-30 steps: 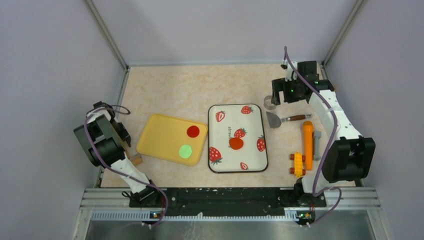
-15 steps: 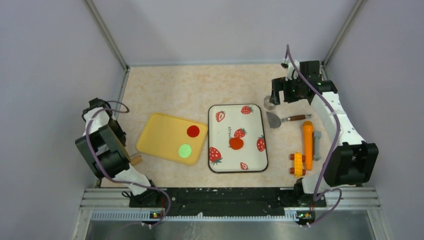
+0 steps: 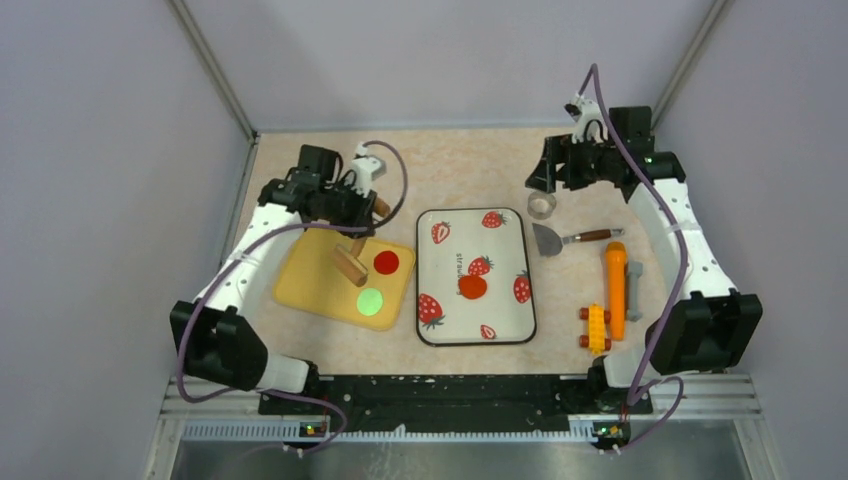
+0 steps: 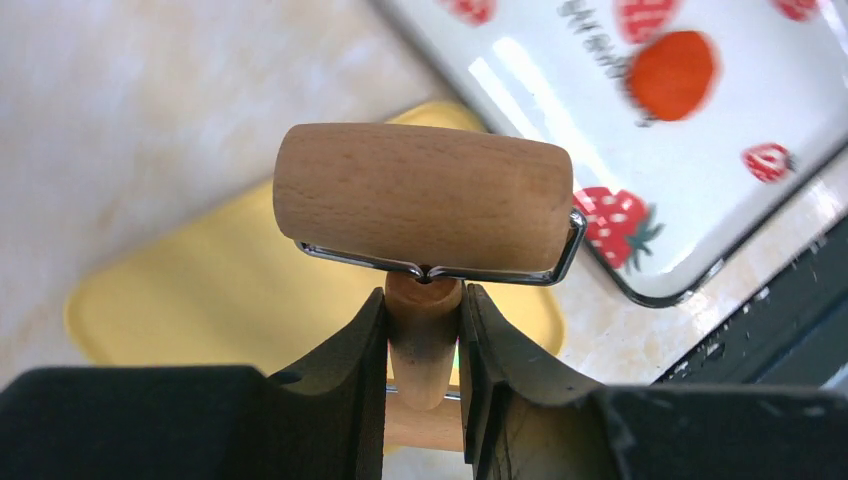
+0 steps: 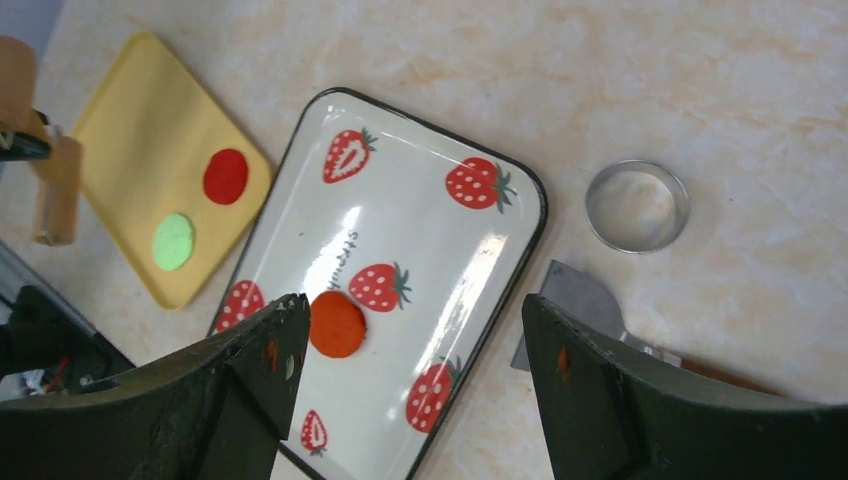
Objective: Roll out the dumpling wrappers from the dough
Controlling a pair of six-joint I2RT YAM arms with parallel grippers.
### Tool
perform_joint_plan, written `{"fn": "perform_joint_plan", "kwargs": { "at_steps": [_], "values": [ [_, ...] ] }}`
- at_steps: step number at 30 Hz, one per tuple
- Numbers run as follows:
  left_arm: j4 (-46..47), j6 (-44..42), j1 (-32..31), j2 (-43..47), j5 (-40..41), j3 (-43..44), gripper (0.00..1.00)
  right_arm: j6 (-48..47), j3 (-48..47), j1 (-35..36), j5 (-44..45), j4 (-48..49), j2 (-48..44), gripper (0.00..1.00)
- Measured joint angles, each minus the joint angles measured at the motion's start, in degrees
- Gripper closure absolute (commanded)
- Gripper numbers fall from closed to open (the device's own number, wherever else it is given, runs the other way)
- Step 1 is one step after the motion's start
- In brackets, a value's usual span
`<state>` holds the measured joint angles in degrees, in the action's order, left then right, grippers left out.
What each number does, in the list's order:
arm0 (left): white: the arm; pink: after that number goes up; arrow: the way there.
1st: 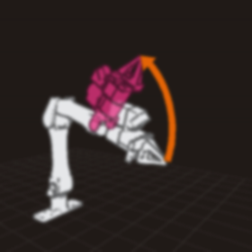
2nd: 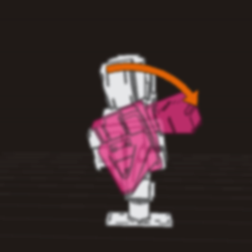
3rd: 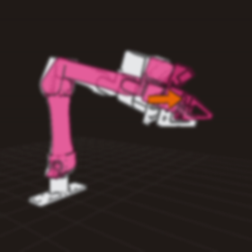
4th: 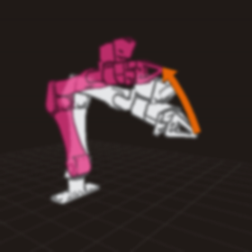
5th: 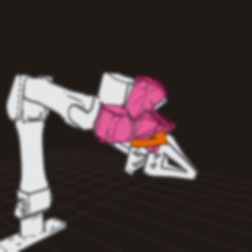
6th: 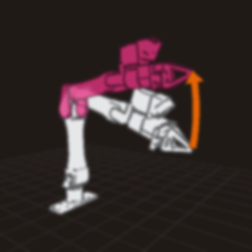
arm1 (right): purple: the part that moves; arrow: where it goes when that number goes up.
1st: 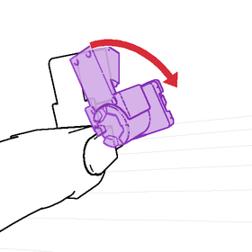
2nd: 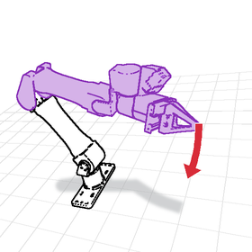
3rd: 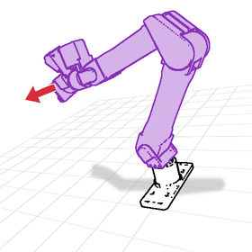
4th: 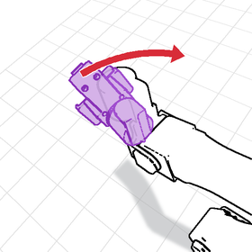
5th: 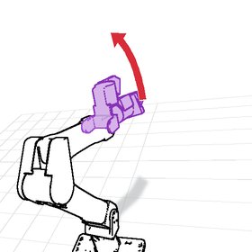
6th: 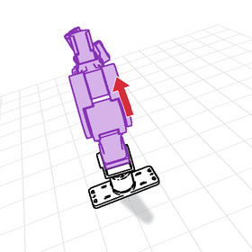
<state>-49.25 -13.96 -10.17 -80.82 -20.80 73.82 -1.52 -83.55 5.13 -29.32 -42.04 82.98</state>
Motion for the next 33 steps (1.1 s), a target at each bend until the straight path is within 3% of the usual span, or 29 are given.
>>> {"fn": "perform_joint_plan", "kwargs": {
  "at_steps": [5,13,20,25,33],
  "values": [
    [1.6,-9.1,-11.8,-0.1,-6.7,3.5,1.00,4.2,-0.7,1.6,-5.6,0.9,0.1,0.18],
    [2.6,-19.0,-26.5,-4.3,-9.4,5.9,1.00,13.1,4.0,8.4,-15.5,5.4,0.9,0.14],
    [5.6,-20.3,-30.0,-9.8,-7.8,6.8,1.00,18.3,7.1,12.1,-20.9,9.5,3.2,0.12],
    [10.3,-19.6,-32.3,-12.6,-4.3,8.4,1.00,19.0,7.1,14.2,-20.7,9.5,5.4,0.23],
    [15.8,-16.7,-34.7,-13.6,0.3,9.8,1.00,20.2,10.9,14.3,-19.2,9.8,6.6,0.31]
  ]
}}
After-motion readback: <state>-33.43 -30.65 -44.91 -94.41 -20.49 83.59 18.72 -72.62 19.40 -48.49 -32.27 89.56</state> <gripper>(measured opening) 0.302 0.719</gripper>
